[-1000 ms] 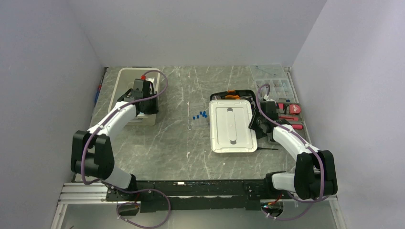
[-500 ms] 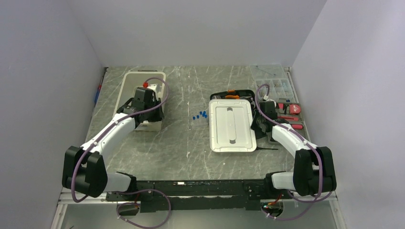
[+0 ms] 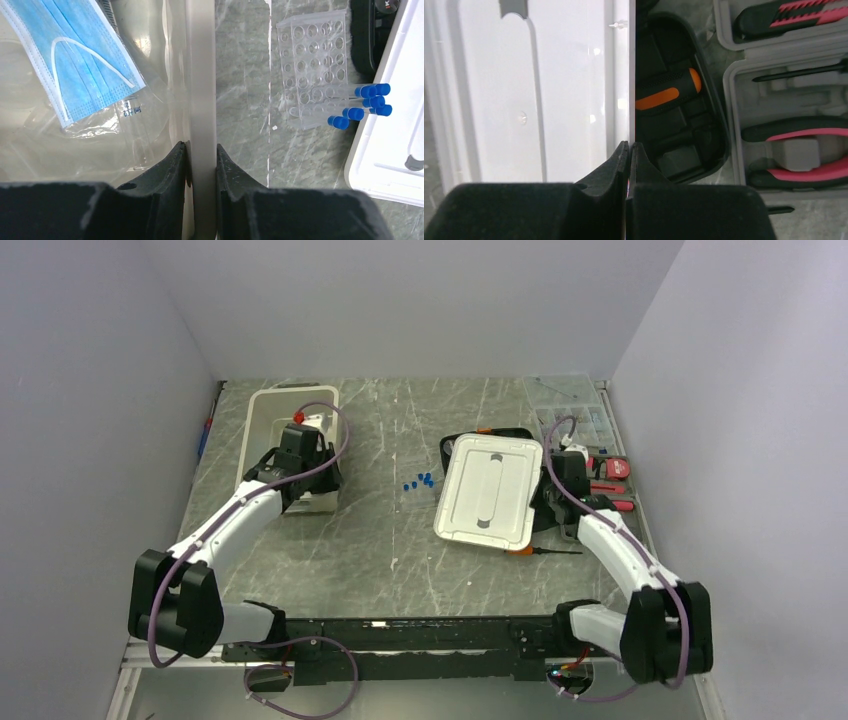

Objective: Organize the chemistry lab equipment

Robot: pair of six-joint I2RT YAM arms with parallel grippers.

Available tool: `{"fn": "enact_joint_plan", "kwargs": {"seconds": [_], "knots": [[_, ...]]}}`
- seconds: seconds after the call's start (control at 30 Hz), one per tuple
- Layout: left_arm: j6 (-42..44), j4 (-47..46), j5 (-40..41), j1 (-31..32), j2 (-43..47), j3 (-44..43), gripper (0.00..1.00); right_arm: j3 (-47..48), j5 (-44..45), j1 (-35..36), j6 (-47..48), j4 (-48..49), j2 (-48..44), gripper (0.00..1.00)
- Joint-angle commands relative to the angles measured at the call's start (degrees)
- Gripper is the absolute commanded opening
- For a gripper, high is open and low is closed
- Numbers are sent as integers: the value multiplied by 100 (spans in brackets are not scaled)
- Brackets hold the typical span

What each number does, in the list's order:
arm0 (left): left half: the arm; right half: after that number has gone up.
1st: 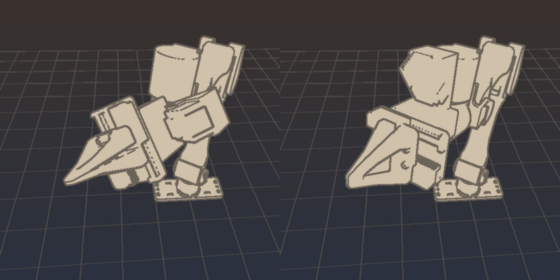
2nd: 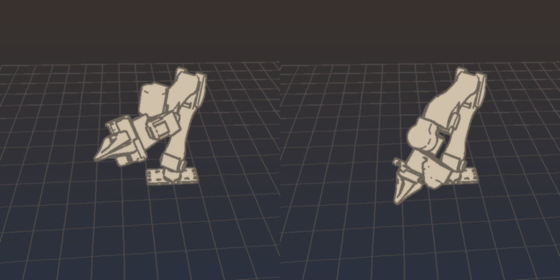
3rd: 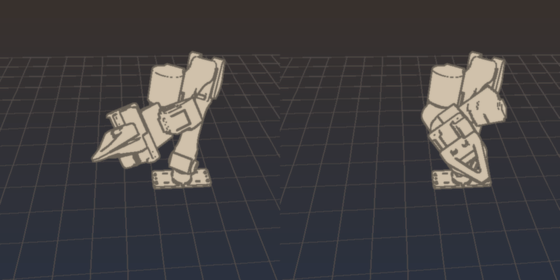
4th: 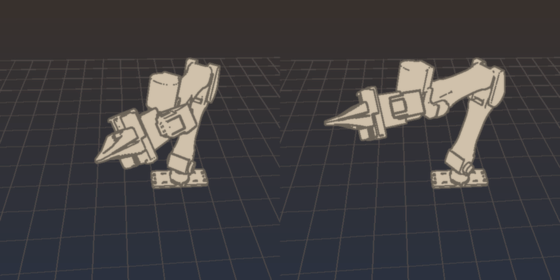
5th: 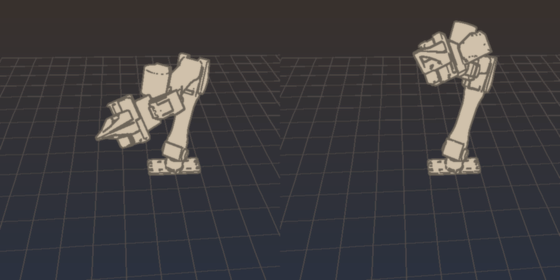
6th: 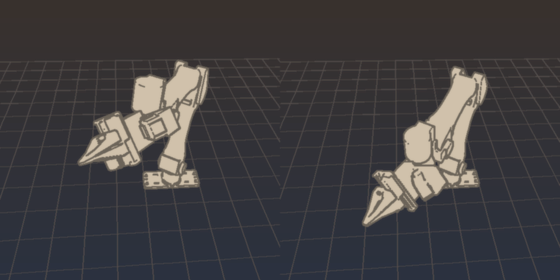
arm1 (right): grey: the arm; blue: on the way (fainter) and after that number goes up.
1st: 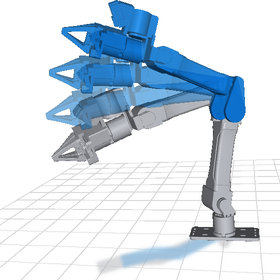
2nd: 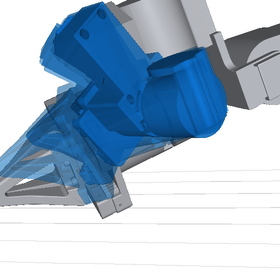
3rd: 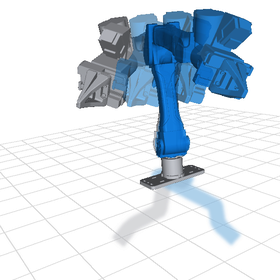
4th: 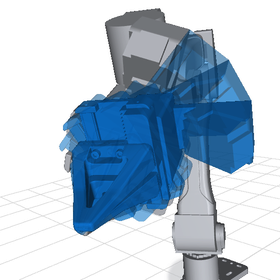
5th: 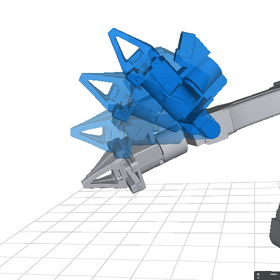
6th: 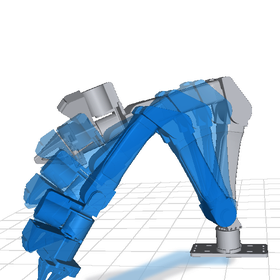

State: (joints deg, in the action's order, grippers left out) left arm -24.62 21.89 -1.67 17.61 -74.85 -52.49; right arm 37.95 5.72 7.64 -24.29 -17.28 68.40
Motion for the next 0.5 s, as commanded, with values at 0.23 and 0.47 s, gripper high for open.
{"fn": "enact_joint_plan", "kwargs": {"seconds": [0.23,0.47], "knots": [[-483,-134,-589,68,-91,-188,42,451,470,-9,36,-352,-1468,0],[-289,-28,-420,68,-99,-460,59,766,160,-8,5,-597,-1920,0]]}}
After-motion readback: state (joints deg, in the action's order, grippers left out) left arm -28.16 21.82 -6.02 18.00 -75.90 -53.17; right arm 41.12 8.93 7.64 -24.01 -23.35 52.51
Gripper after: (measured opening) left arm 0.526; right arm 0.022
